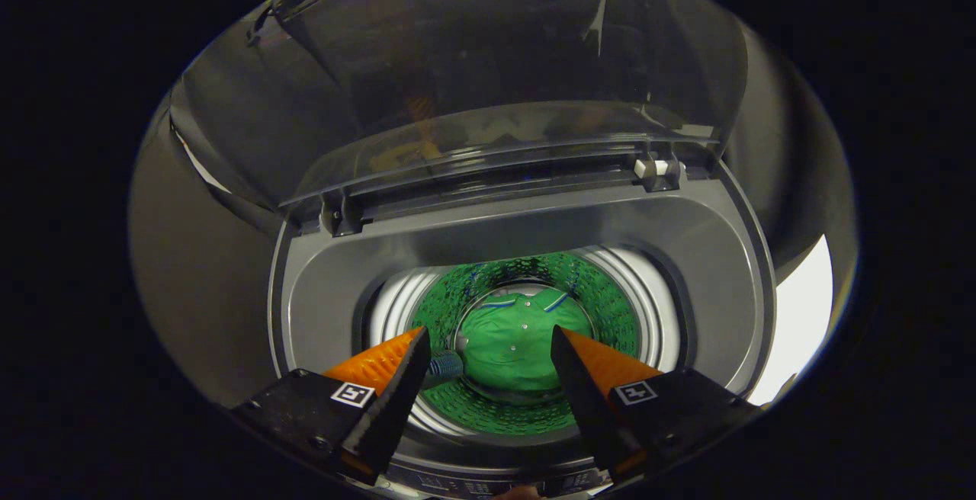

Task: Put the clothes into the washing machine and then close the washing machine lid.

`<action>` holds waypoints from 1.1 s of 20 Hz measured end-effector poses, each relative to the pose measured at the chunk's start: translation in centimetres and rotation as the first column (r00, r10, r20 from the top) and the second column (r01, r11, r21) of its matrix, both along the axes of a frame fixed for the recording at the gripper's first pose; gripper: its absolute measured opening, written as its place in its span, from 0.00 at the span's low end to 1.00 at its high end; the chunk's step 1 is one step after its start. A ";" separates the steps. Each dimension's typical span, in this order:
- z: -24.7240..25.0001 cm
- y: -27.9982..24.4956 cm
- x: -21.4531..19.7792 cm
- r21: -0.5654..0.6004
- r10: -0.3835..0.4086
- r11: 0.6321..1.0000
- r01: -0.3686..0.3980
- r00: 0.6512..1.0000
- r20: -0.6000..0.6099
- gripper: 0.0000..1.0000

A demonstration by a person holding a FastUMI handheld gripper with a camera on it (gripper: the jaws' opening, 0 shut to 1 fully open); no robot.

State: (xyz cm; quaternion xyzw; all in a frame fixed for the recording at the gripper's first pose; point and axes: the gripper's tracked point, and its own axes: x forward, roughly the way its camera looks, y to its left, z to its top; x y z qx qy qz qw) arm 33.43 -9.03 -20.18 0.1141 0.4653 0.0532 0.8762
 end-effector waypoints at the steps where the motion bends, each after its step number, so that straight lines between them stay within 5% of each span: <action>1: 0.2 0.2 -0.3 0.005 0.002 1.000 -0.002 1.000 0.000 0.98; 8: 5.2 0.5 -2.0 0.009 0.061 0.998 -0.062 0.992 0.115 0.98; 15: 16.5 -0.1 -1.5 0.025 0.102 0.993 -0.114 0.952 0.289 0.98; 22: 26.8 -2.2 1.6 0.026 0.068 0.996 -0.087 0.903 0.424 0.98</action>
